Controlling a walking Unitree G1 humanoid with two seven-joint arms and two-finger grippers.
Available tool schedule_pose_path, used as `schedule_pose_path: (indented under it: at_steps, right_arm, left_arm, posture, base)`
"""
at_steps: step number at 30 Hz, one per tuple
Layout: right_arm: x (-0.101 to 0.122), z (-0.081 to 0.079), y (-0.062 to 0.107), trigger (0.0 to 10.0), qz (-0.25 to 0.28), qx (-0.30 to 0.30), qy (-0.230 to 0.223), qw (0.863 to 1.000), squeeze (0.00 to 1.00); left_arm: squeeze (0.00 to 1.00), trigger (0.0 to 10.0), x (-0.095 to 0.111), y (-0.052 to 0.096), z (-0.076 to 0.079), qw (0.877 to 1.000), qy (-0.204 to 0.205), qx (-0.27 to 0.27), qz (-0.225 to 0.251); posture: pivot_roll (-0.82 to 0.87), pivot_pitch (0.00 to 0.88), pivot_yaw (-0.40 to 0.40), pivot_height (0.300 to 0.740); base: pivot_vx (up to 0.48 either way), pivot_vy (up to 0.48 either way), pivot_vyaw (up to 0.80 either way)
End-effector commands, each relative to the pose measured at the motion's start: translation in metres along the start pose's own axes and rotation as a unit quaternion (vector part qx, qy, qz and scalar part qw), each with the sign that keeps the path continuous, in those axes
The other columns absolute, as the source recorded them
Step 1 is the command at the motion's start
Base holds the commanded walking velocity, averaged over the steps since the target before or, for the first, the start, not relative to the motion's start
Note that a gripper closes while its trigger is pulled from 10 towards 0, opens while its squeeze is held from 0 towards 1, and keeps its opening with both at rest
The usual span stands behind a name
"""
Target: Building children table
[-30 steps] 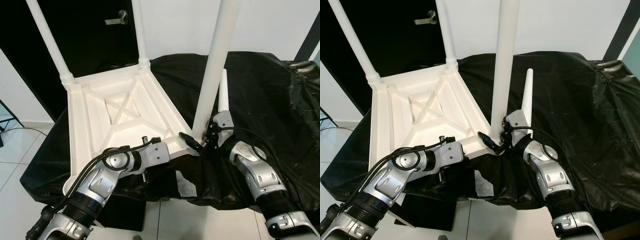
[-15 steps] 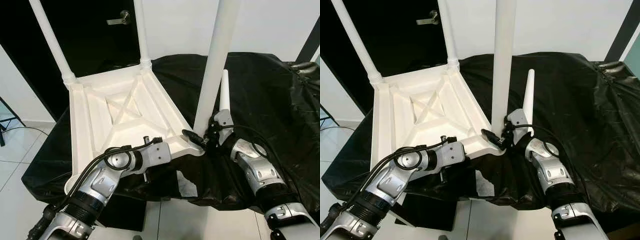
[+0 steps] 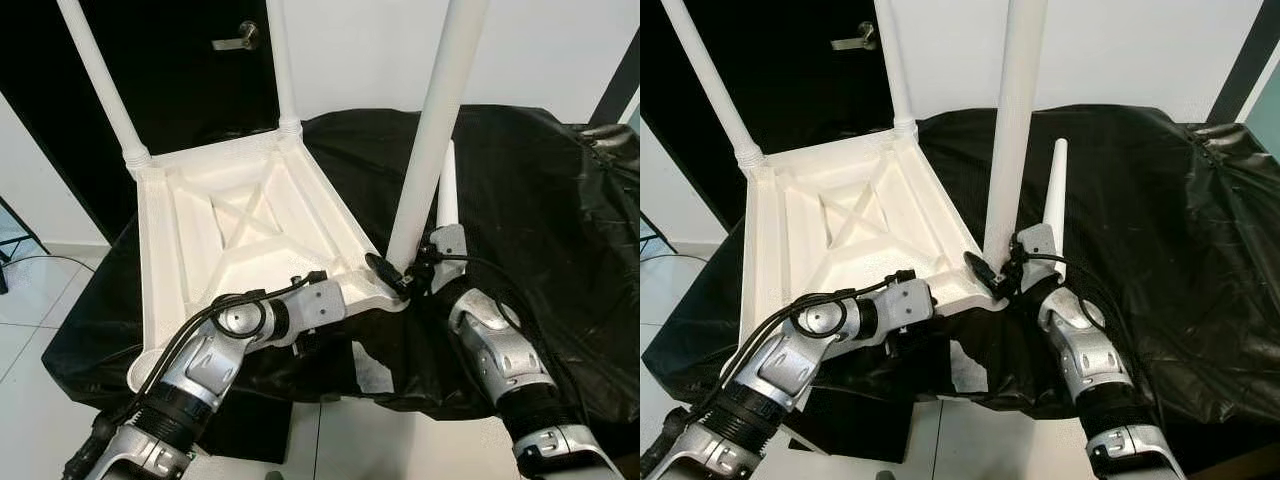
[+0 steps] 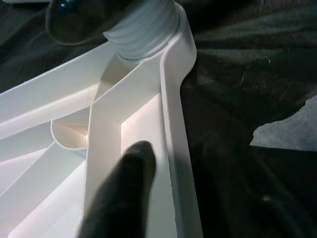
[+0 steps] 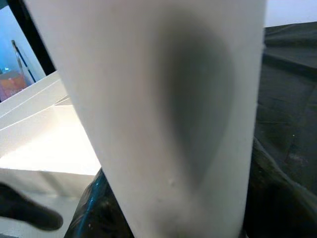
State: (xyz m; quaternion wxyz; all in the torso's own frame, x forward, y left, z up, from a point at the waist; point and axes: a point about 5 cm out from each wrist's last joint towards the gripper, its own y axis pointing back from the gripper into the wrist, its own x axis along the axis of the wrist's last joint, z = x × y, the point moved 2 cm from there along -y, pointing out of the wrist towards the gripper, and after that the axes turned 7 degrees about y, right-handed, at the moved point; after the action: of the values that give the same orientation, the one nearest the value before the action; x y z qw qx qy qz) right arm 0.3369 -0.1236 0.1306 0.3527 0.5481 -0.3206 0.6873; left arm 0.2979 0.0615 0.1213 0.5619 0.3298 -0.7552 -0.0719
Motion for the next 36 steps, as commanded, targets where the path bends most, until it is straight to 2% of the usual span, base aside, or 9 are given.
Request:
schedule_pose_path:
  at_steps: [1,3,4,11,18,30,31,32,36]
  right_arm:
    - [-0.016,-0.004,0.005,10.0,-0.03,-0.033,-0.021,0.999,0.0]
    - [-0.016,-0.004,0.005,10.0,-0.03,-0.033,-0.021,0.999,0.0]
    - [-0.017,-0.005,0.005,10.0,-0.033,-0.049,-0.029,0.998,0.0]
    - [-0.019,-0.008,0.006,10.0,-0.041,-0.103,-0.046,0.993,0.0]
    - [-0.015,-0.012,0.008,10.0,-0.064,-0.272,-0.063,0.958,0.0]
    - [-0.003,-0.023,0.005,10.0,-0.029,-0.253,-0.067,0.965,0.0]
    - [-0.002,-0.021,0.006,10.0,-0.026,-0.252,-0.064,0.965,0.04]
    - [0.0,-0.018,0.007,10.0,-0.02,-0.246,-0.062,0.967,1.0]
    - [0.007,-0.012,0.011,10.0,-0.001,-0.219,-0.051,0.974,1.0]
  left_arm:
    - [0.72,10.0,0.001,0.005,-0.003,1.0,0.022,0.011,0.015]
    - [0.72,10.0,0.001,0.005,-0.003,1.0,0.022,0.011,0.015]
    - [0.0,10.0,0.005,0.007,-0.003,0.999,0.028,0.011,0.026]
    - [0.0,10.0,0.015,0.016,-0.006,0.997,0.051,0.005,0.063]
    - [0.0,10.0,0.021,0.034,-0.014,0.984,0.128,0.041,0.117]
    - [0.0,10.0,0.015,0.042,-0.008,0.962,0.207,0.081,0.156]
    - [0.0,10.0,0.014,0.043,-0.008,0.961,0.209,0.09,0.156]
    - [0.0,10.0,0.012,0.044,-0.009,0.96,0.21,0.106,0.154]
    - [0.0,10.0,0.011,0.045,-0.01,0.958,0.205,0.127,0.154]
  posture:
    - [-0.04,0.0,0.036,0.74]
    - [-0.04,0.0,0.036,0.74]
    - [-0.04,0.0,0.036,0.74]
    - [-0.04,0.0,0.034,0.74]
    - [-0.02,0.0,0.028,0.74]
    - [-0.03,0.0,0.042,0.74]
    - [-0.03,0.0,0.041,0.74]
    - [-0.03,0.0,0.039,0.74]
    - [-0.03,0.0,0.04,0.74]
  base:
    - [0.0,0.0,0.0]
    - [0.0,0.0,0.0]
    - [0.0,0.0,0.0]
    - [0.0,0.0,0.0]
    - [0.0,0.0,0.0]
    - [0.0,0.0,0.0]
    - [0.0,0.0,0.0]
    - [0.0,0.0,0.0]
    - [0.0,0.0,0.0]
